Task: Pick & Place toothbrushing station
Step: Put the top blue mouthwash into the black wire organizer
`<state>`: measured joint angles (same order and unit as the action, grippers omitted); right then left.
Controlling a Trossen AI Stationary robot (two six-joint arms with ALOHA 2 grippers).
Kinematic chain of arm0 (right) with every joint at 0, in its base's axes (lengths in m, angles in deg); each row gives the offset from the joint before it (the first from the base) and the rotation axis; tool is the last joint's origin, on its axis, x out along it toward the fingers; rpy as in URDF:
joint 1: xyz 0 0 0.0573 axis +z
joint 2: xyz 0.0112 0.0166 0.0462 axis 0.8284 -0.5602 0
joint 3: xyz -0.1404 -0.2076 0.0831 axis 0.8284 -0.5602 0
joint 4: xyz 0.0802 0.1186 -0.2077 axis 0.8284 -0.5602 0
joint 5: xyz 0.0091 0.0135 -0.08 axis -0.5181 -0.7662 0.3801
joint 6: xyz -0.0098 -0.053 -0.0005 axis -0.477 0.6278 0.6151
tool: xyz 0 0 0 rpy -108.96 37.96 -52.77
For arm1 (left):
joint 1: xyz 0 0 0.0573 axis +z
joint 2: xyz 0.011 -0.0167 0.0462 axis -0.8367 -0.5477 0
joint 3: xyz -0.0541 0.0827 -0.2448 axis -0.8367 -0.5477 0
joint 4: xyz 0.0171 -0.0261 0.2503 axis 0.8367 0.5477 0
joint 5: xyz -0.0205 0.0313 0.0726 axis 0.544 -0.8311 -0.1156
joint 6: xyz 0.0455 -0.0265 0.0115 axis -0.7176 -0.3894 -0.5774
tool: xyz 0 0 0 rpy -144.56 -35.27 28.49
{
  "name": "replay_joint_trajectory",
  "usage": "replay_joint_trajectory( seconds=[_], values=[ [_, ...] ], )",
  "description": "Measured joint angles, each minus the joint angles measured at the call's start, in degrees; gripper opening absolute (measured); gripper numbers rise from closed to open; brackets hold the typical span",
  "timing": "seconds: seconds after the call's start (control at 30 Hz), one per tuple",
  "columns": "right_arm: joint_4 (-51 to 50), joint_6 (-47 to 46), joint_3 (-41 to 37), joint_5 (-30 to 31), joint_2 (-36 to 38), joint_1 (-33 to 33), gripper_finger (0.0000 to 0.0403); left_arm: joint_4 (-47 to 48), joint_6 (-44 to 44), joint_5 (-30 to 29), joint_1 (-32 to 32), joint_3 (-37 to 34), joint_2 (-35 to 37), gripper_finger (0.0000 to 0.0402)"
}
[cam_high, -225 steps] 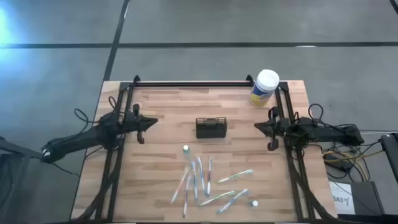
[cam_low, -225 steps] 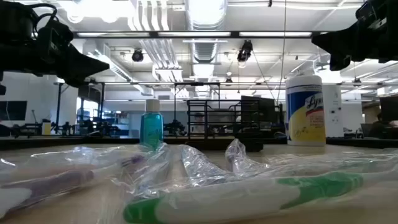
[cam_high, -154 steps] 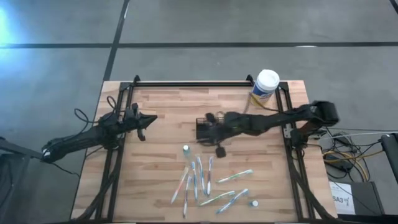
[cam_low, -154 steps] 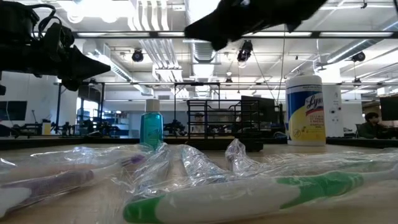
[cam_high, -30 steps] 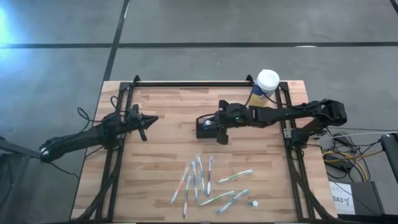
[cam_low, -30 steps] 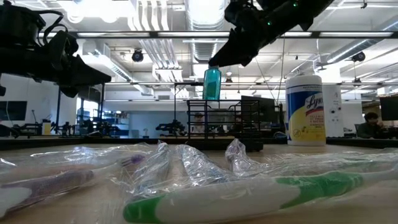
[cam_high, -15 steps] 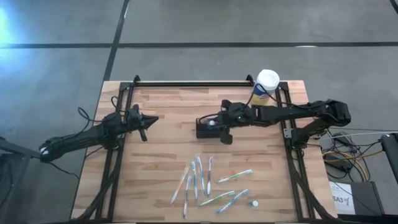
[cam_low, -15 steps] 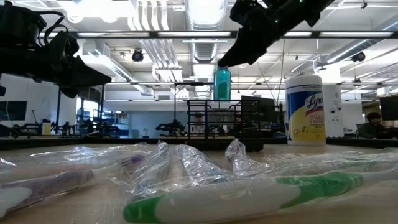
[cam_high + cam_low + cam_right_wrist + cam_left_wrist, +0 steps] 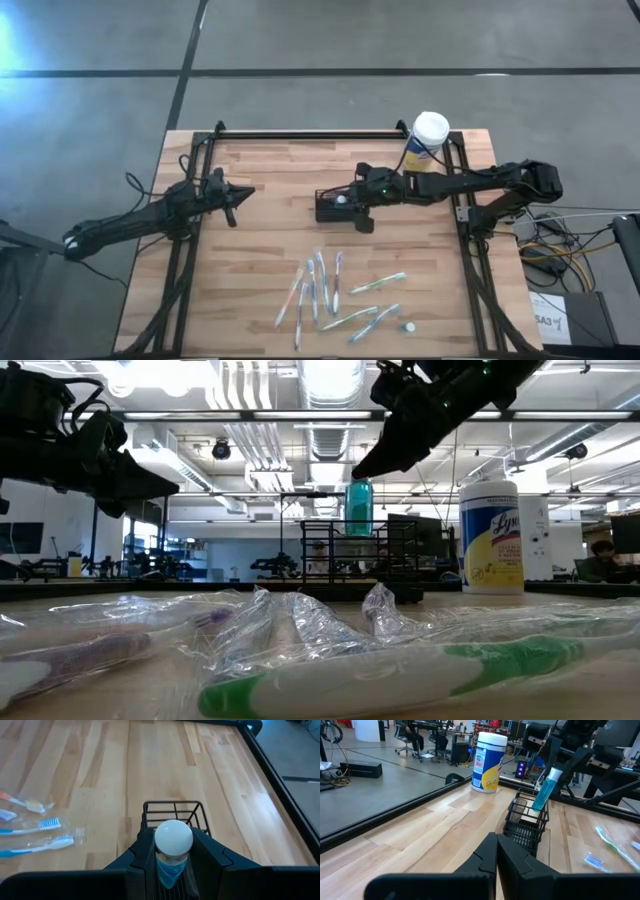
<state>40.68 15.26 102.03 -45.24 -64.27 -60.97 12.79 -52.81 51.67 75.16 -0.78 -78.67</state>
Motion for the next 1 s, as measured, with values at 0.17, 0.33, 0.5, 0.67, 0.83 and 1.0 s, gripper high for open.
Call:
replay_joint_trajectory(
  seconds=[0.17,0.33,0.5,0.67,0.83,1.0],
  values=[
    [6.19,-0.33,-3.04,-0.02,0.0,0.0,0.0086,0.0,-0.24,0.0,0.0,0.0,-0.02,0.0007],
    [6.06,-0.73,-3.41,-0.09,-1.11,0.0,0.0086,-0.02,-0.24,-0.04,0.0,0.0,-0.02,0.0007],
    [7.23,-0.53,-3.36,-0.55,-3.74,-0.59,0.0086,-0.04,-0.24,-0.17,-0.01,0.0,-0.07,0.0007],
    [8.25,-0.49,-2.9,-1.6,-5.68,-1.05,0.0086,-0.05,-0.24,-0.17,-0.01,0.0,-0.09,0.0007],
    [9.66,-0.49,-2.86,-3.39,-7.83,-1.36,0.0086,-0.07,-0.24,-0.17,-0.02,0.0,-0.09,0.0007],
    [10.38,-0.49,-2.83,-3.72,-8.52,-1.62,0.0086,-0.07,-0.24,-0.15,-0.01,0.0,-0.09,0.0007]
  ],
)
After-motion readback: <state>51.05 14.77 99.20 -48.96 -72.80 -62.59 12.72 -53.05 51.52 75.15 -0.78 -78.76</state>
